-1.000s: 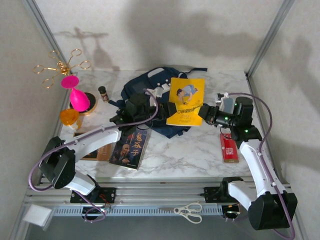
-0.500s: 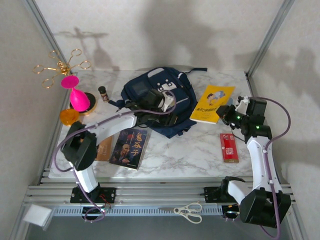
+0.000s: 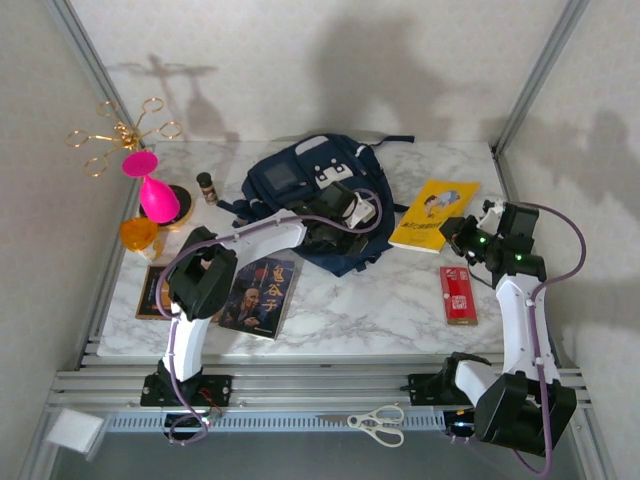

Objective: Pack the student bag

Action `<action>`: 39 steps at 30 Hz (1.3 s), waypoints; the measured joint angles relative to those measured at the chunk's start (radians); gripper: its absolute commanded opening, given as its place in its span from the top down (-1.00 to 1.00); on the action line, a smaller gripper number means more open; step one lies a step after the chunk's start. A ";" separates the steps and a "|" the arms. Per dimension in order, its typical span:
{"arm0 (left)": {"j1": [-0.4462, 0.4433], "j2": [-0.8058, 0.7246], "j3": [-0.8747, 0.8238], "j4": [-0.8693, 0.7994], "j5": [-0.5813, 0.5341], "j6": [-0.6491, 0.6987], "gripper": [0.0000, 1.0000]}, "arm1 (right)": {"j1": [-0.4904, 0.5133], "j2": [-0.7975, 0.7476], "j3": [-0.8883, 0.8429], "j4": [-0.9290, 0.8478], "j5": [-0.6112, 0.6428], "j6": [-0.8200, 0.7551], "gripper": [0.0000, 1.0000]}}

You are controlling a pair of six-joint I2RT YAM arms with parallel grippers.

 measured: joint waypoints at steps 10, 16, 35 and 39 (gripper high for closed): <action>0.002 0.049 0.059 -0.003 -0.027 0.018 0.34 | -0.010 0.000 -0.005 0.001 -0.008 -0.007 1.00; 0.002 0.070 0.063 -0.005 -0.043 0.018 0.41 | -0.010 0.000 -0.013 0.002 -0.011 -0.006 1.00; 0.003 0.068 0.089 -0.026 -0.060 0.025 1.00 | -0.011 0.000 -0.044 0.016 -0.035 -0.008 1.00; 0.003 0.057 0.109 -0.048 -0.054 0.024 1.00 | -0.012 0.000 -0.044 0.016 -0.038 -0.024 1.00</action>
